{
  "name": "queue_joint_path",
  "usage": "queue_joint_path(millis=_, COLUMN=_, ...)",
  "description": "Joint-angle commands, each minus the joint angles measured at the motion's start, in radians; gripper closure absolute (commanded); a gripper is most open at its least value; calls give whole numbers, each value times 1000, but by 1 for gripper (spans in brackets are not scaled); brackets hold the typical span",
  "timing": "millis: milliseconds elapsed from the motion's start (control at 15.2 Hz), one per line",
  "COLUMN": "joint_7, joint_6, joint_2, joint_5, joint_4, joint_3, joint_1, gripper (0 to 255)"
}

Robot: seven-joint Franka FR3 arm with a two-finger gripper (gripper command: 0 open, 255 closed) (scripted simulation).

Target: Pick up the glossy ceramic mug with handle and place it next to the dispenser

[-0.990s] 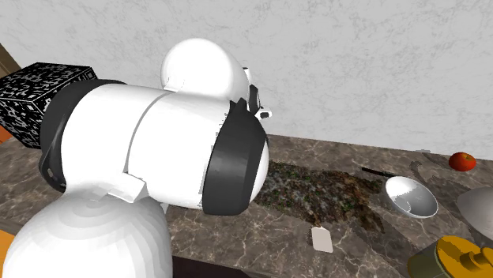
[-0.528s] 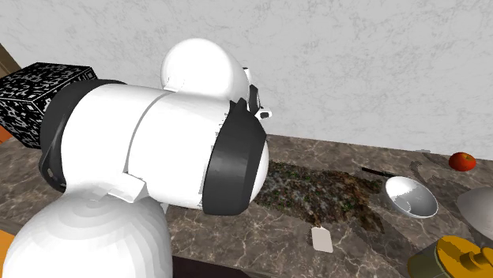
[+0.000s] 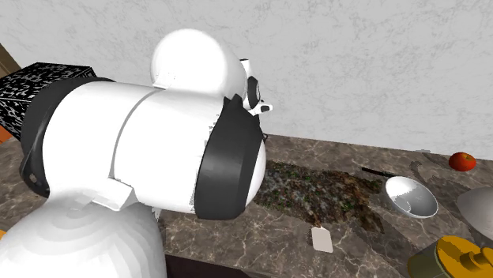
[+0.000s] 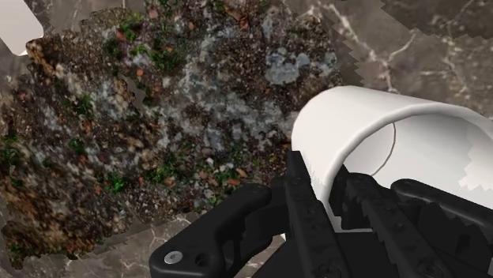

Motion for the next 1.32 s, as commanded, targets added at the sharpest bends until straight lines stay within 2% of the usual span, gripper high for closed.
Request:
queue_joint_path(millis=0, joint_7=-7, joint_6=-17, joint_2=-15, joint_5=6, joint_4=4, joint_3=2, joint_1=-2, gripper=255)
queue_joint_path(millis=1254, joint_7=-72, joint_6=-225, joint_2=-111, joint_5=53, joint_4=127, joint_3=18, joint_1=-5, gripper=255)
